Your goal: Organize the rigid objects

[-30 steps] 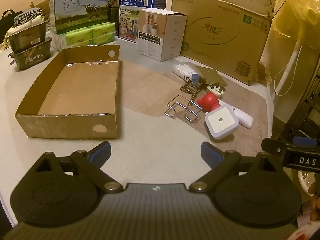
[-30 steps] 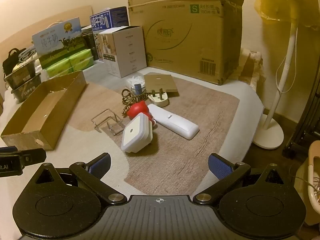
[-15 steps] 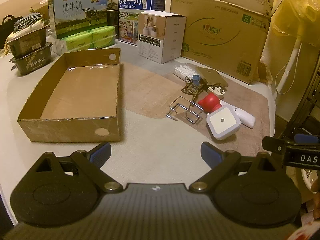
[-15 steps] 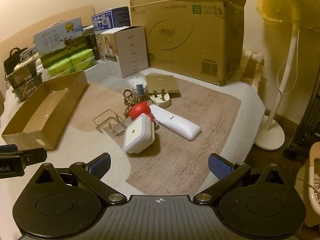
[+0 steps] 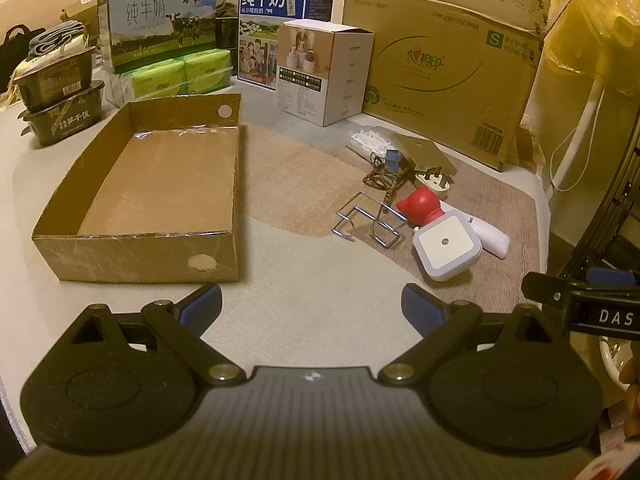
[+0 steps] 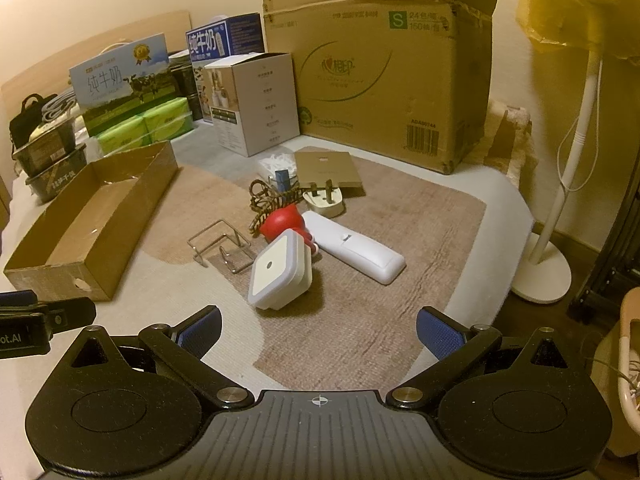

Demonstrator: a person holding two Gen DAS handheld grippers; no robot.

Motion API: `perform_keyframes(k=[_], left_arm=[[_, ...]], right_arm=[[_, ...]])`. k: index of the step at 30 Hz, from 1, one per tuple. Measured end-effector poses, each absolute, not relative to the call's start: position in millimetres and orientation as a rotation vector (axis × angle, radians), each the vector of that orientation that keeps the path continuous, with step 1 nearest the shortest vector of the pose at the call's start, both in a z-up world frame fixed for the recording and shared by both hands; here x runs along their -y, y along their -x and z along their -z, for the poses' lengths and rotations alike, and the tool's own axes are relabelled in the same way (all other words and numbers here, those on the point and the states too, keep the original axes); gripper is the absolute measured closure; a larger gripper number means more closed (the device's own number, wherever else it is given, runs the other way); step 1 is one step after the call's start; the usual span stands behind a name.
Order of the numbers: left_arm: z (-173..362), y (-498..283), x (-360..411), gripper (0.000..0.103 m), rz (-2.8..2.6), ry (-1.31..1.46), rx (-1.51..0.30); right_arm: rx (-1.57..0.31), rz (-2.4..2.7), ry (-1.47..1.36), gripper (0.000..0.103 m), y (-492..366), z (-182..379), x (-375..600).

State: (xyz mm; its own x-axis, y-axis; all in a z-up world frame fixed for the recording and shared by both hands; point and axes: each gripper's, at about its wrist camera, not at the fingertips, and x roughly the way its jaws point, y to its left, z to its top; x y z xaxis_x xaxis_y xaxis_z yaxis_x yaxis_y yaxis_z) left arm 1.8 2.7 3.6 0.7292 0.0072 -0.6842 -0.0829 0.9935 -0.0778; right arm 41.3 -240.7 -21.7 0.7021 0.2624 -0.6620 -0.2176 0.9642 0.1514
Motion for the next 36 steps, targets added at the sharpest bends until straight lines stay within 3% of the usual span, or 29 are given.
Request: perform_keyframes(k=[16,31,36], left_arm=[[1.2,-22.8,-3.0,0.009,0.029,0.136,-0.731],[20.2,-87.4,-16.3,0.009,0.197,-0.052,-0.745],[28.5,-107.2,-20.7,0.009,0.234,-0.086,-0.765]], right_arm=[[-0.700,-0.322,0.014,0.001,-48.7,30.4,236.5],[-0.638,-0.382,0.252,0.001,-73.8,71.4,181.1],[-0.648,-0.392,0.365,0.013,-88.7,92.4,160.6]])
